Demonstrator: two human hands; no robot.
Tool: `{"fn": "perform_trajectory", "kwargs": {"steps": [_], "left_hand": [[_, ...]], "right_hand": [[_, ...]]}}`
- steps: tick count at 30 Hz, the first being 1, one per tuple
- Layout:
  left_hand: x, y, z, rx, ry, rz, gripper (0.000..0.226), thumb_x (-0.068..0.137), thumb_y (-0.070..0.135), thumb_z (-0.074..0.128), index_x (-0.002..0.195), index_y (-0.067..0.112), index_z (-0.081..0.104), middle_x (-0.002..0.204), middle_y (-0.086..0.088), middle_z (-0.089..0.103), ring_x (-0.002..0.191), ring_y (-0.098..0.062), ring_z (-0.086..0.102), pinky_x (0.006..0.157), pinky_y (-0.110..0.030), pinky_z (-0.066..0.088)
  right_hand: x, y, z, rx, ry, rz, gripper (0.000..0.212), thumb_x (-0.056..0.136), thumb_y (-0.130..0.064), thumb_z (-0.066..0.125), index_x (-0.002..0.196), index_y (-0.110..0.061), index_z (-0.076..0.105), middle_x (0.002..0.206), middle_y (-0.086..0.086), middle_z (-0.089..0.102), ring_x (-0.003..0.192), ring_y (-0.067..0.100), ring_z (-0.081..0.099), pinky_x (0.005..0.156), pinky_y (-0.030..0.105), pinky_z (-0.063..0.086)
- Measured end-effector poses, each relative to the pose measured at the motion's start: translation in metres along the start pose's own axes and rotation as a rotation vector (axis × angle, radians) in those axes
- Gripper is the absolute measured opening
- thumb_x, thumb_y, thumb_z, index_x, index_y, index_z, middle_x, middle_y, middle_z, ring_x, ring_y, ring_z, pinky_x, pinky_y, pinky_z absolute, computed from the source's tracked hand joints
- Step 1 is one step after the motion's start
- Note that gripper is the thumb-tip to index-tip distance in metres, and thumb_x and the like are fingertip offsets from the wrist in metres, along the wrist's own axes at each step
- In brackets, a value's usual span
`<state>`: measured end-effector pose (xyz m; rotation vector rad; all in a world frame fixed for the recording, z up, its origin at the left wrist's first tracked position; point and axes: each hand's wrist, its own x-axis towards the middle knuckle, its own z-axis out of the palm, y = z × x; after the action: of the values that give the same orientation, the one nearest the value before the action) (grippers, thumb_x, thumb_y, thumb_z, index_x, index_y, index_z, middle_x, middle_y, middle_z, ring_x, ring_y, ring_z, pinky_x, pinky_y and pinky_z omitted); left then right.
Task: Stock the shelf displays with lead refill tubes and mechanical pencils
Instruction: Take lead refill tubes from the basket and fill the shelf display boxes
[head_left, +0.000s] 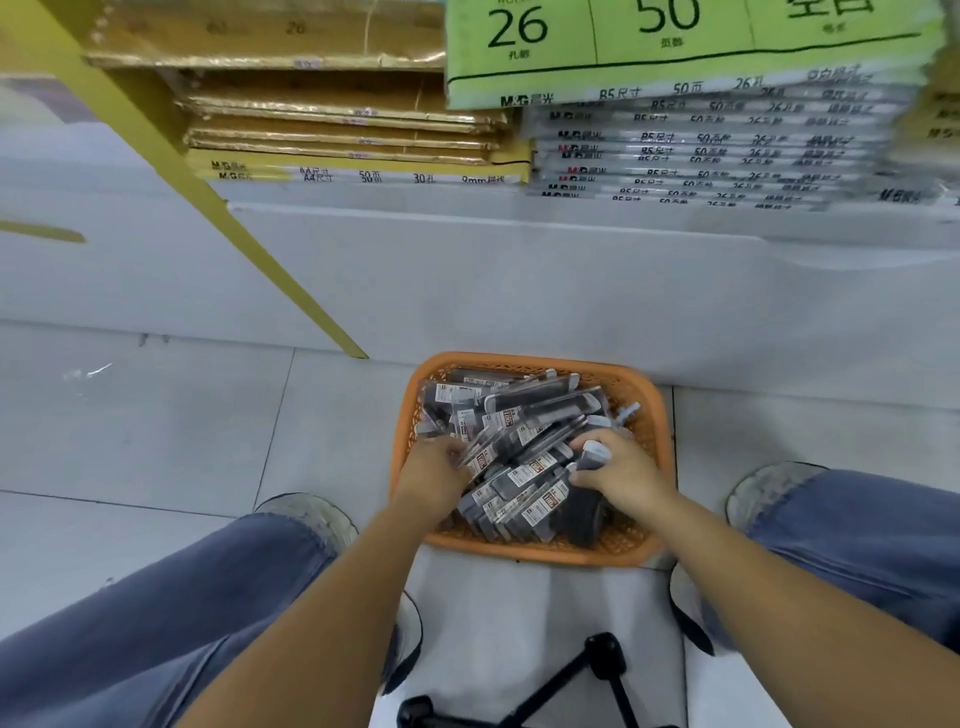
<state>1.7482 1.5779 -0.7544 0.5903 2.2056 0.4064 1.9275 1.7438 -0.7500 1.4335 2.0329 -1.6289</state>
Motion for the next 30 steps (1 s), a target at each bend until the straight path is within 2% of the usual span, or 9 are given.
{"fn": "perform_trajectory", "kwargs": {"steps": [2,6,9,14,16,18,24,27,30], "left_hand": [[-0.006,-0.001,-0.007,-0.125,-0.007,-0.021,0.018,0.096,0.013,0.061,0.114,0.014,0.058,0.113,-0.005,0.065,0.084,-0.021,0.065,0.075,-0.030,0.054],[-0.021,0.001,-0.021,-0.307,-0.088,-0.025,0.021,0.100,0.011,0.051,0.117,0.018,0.044,0.100,-0.011,0.062,0.062,-0.016,0.055,0.053,-0.022,0.047],[-0.034,0.008,-0.031,-0.441,-0.168,-0.026,0.027,0.100,0.016,0.053,0.123,0.021,0.040,0.101,-0.014,0.065,0.073,-0.020,0.060,0.065,-0.033,0.053],[-0.057,0.044,-0.051,-0.660,-0.191,0.089,0.030,0.090,0.009,0.065,0.110,0.030,0.061,0.100,-0.008,0.071,0.081,-0.021,0.067,0.074,-0.038,0.055],[-0.070,0.062,-0.063,-0.711,-0.161,0.153,0.032,0.083,0.011,0.067,0.109,0.029,0.066,0.095,-0.010,0.071,0.080,-0.026,0.064,0.077,-0.048,0.054],[-0.084,0.077,-0.078,-0.752,-0.159,0.216,0.040,0.075,0.017,0.069,0.113,0.026,0.065,0.107,-0.019,0.070,0.085,-0.031,0.066,0.084,-0.055,0.055],[-0.130,0.110,-0.129,-0.894,-0.269,0.357,0.050,0.088,0.029,0.074,0.131,0.025,0.048,0.104,-0.007,0.069,0.063,-0.019,0.061,0.068,-0.034,0.058],[-0.155,0.127,-0.152,-0.854,-0.192,0.443,0.046,0.089,0.023,0.075,0.127,0.020,0.049,0.094,0.001,0.073,0.064,-0.012,0.069,0.062,-0.030,0.058],[-0.183,0.142,-0.177,-0.812,-0.056,0.485,0.037,0.087,0.017,0.076,0.118,0.023,0.056,0.098,0.002,0.072,0.068,-0.008,0.065,0.061,-0.026,0.053]], "right_hand": [[0.000,-0.001,-0.007,0.029,0.004,-0.007,0.029,0.076,-0.008,0.078,0.093,-0.026,0.063,0.097,-0.007,0.064,0.087,0.008,0.059,0.064,0.023,0.045],[-0.001,-0.007,-0.017,0.132,-0.014,0.025,0.024,0.078,-0.007,0.077,0.092,-0.024,0.066,0.098,0.004,0.069,0.092,0.021,0.064,0.083,0.042,0.056],[-0.007,-0.025,-0.025,0.096,-0.036,-0.027,0.025,0.078,-0.010,0.077,0.094,-0.026,0.067,0.096,0.001,0.068,0.094,0.022,0.065,0.088,0.047,0.054],[-0.030,-0.081,-0.046,0.120,-0.024,-0.215,0.023,0.073,-0.016,0.082,0.087,-0.030,0.069,0.096,-0.009,0.069,0.085,0.008,0.064,0.066,0.021,0.049],[-0.044,-0.106,-0.055,0.164,-0.063,-0.274,0.021,0.074,-0.017,0.081,0.089,-0.025,0.069,0.098,-0.002,0.070,0.089,0.014,0.066,0.075,0.031,0.052],[-0.062,-0.131,-0.065,0.212,-0.080,-0.337,0.021,0.076,-0.013,0.080,0.090,-0.022,0.068,0.094,0.000,0.070,0.091,0.019,0.067,0.080,0.039,0.053],[-0.121,-0.199,-0.089,0.236,-0.022,-0.569,0.019,0.079,-0.008,0.076,0.088,-0.020,0.065,0.085,-0.003,0.069,0.080,0.014,0.066,0.072,0.034,0.054],[-0.151,-0.226,-0.095,0.223,0.013,-0.657,0.019,0.079,-0.011,0.077,0.086,-0.024,0.065,0.091,-0.001,0.069,0.081,0.013,0.065,0.068,0.027,0.053],[-0.180,-0.251,-0.099,0.217,0.045,-0.777,0.024,0.079,-0.010,0.077,0.090,-0.028,0.065,0.097,0.000,0.066,0.086,0.017,0.064,0.074,0.032,0.056]]}}
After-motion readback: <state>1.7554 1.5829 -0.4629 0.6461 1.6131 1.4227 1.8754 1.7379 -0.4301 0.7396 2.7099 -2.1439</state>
